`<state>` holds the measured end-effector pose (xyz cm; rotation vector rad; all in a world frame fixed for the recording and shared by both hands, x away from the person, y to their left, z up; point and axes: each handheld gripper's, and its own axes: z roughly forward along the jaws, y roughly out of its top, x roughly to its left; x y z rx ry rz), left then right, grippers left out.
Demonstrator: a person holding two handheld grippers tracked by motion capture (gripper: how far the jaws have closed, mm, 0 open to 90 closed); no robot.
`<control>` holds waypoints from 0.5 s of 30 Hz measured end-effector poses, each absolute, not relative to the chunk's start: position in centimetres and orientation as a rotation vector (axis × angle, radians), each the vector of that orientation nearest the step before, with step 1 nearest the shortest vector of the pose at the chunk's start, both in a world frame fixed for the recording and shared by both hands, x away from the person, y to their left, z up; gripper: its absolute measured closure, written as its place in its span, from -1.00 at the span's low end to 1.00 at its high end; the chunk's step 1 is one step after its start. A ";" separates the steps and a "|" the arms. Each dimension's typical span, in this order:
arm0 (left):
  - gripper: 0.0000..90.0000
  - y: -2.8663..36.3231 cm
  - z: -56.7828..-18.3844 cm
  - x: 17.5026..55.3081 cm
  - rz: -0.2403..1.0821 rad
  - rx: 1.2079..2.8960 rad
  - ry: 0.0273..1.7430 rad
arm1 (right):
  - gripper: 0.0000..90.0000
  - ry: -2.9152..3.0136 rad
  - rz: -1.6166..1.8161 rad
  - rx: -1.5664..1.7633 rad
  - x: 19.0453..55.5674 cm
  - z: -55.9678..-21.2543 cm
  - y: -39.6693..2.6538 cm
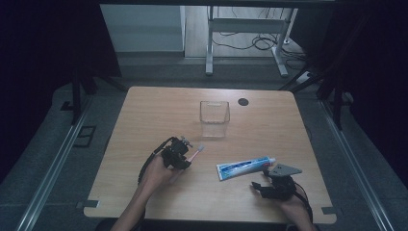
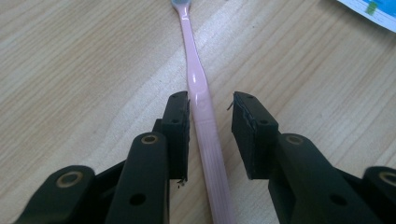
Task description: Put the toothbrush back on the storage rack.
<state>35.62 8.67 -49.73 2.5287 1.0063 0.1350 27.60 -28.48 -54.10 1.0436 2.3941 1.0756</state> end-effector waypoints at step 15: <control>0.52 6.8 -49.8 38.0 0.056 2.677 1.075 | -0.33 2.395 1.077 1.040 27.6 -54.1 -28.5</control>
